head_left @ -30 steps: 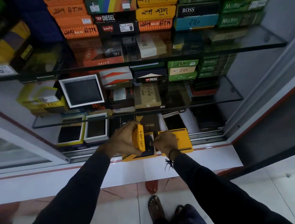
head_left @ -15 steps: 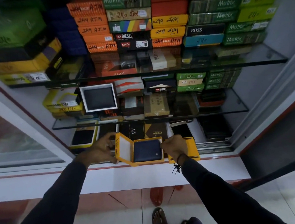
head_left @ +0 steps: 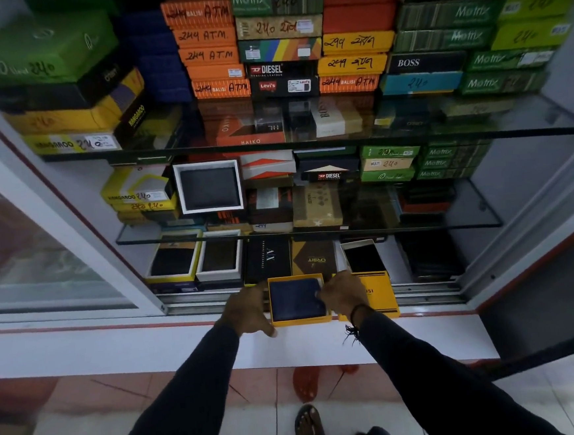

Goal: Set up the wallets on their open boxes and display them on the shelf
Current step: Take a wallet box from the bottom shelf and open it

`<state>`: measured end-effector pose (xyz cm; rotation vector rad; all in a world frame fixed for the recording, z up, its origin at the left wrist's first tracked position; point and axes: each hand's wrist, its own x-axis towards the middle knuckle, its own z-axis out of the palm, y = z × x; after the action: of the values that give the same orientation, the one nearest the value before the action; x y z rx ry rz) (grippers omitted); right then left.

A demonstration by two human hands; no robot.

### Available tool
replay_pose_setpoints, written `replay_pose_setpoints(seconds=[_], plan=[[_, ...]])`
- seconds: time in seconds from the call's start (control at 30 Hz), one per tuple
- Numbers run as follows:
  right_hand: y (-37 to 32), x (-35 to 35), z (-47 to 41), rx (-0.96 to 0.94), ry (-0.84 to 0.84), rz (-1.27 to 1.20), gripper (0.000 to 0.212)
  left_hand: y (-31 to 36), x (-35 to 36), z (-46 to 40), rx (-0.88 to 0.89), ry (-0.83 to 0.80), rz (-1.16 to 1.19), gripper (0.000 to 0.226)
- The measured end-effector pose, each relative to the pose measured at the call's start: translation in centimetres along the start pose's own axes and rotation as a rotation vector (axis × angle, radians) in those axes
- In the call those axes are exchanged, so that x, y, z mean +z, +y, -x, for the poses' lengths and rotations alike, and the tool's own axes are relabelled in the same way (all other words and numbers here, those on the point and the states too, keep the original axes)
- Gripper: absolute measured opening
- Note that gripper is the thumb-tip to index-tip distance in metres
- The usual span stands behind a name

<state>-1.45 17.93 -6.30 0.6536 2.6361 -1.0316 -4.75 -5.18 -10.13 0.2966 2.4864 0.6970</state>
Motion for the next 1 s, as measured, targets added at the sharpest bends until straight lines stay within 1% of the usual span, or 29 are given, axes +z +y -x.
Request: replay_pose_setpoints(seconds=[0.07,0.2,0.27,0.3,0.37,0.4,0.5,0.57,0.67,0.7,0.73,0.77,0.83,0.9,0.93,1.0], plan=[[0.7,-0.1,-0.1,-0.033,-0.034,0.105,0.032,2.1,0.3,1.2,0.047,0.040,-0.056,0.108],[1.2,0.2,-0.1,-0.158,0.033,0.242,0.037,2.2,1.0,1.3,0.049,0.092,-0.059,0.110],[0.8,0.6,0.1,-0.163,0.002,0.263,0.033,2.0,1.1,1.4,0.049,0.142,-0.067,0.108],[0.6,0.9,0.0,-0.137,-0.021,0.248,0.035,2.0,1.1,1.4,0.045,0.153,-0.068,0.105],[0.3,1.2,-0.3,-0.069,-0.062,0.163,0.042,2.3,1.2,1.4,0.037,0.163,-0.050,0.098],[0.0,1.3,-0.4,-0.023,-0.076,0.066,0.041,2.4,1.1,1.5,0.032,0.166,-0.038,0.095],[-1.0,1.4,-0.9,0.109,-0.040,-0.297,0.026,2.4,1.2,1.3,0.038,0.195,0.017,0.095],[-1.6,1.3,-1.0,0.113,-0.003,-0.425,0.028,2.3,1.3,1.3,0.030,0.194,0.015,0.097],[-1.7,0.5,-1.1,0.125,-0.021,-0.603,0.029,2.2,0.8,1.4,0.036,0.210,0.051,0.112],[-1.5,-0.1,-1.2,0.147,-0.043,-0.667,0.027,2.1,0.5,1.3,0.051,0.203,0.120,0.117],[-1.2,-0.8,-1.3,0.174,-0.069,-0.722,0.026,2.0,0.2,1.4,0.063,0.179,0.242,0.118],[-0.8,-1.8,-1.5,0.203,-0.102,-0.759,0.027,1.9,-0.2,1.4,0.068,0.151,0.385,0.114],[-0.1,-3.8,-1.7,0.248,-0.187,-0.819,0.031,2.0,-0.8,1.5,0.077,0.114,0.584,0.092],[0.7,-5.5,-1.4,0.254,-0.294,-0.881,0.037,2.7,-1.3,2.1,0.098,0.059,0.673,0.070],[1.0,-6.1,-1.3,0.255,-0.341,-0.907,0.038,3.0,-1.5,2.3,0.109,0.041,0.685,0.065],[1.4,-6.7,-1.0,0.262,-0.391,-0.944,0.033,3.5,-1.7,2.5,0.143,0.020,0.714,0.066]])
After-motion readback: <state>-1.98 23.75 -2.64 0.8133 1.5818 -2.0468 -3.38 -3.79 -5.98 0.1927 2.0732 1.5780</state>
